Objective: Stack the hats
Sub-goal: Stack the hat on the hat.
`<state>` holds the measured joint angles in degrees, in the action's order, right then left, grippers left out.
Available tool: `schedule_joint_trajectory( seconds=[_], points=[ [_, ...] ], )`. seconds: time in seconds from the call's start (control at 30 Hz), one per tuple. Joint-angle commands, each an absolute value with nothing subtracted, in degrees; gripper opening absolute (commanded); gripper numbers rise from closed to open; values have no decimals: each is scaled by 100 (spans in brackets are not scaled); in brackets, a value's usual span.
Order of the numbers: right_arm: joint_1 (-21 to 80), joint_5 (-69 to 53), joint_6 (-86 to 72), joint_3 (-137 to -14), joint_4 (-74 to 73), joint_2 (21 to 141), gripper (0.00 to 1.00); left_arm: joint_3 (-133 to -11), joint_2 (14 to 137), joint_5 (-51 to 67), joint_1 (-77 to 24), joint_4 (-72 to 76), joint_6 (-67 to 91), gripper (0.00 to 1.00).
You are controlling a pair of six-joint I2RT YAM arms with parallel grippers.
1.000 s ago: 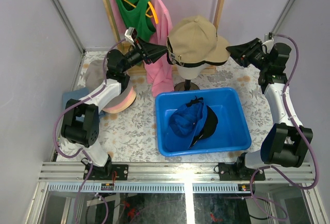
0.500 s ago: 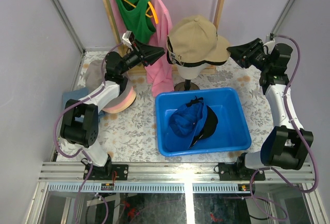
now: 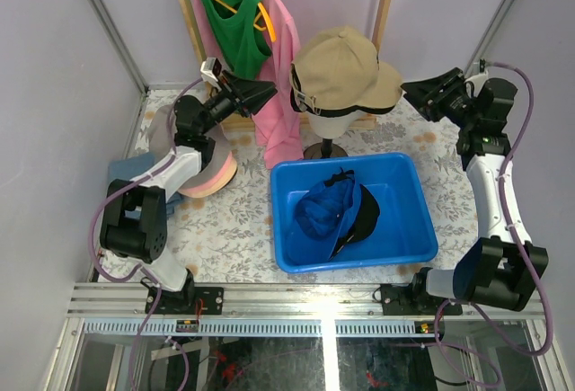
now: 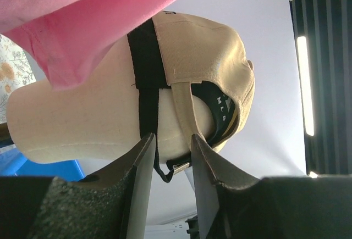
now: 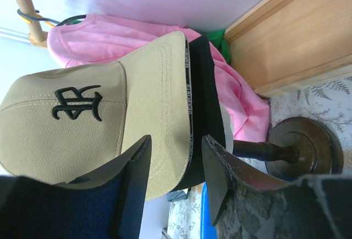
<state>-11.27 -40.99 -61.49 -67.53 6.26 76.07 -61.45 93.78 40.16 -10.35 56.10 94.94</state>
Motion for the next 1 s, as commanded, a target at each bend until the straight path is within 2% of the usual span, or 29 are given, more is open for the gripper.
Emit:
schedule_joint_trajectory(
  seconds=[0.0, 0.23, 0.53, 0.77, 0.97],
  points=[
    [-1160, -3802, -5721, -6992, 233, 7216, 49, -5992, 9073, 3962, -949, 5947, 9442, 32],
    [-1156, -3137, -4786, -7018, -913, 6672, 53, -5536, 8496, 3998, -937, 4833, 8406, 33],
    [-1066, -2559, -4270, -6690, -1575, 5984, 54, -4861, 7644, 3884, -1032, 3451, 7289, 33],
    [-827, -2091, -4079, -6067, -1920, 5310, 54, -4960, 7242, 3535, -1579, 1787, 6019, 33],
    [-495, -1681, -3972, -5473, -2270, 4731, 54, -4936, 7106, 3326, -2133, 1037, 5461, 34]
  ],
)
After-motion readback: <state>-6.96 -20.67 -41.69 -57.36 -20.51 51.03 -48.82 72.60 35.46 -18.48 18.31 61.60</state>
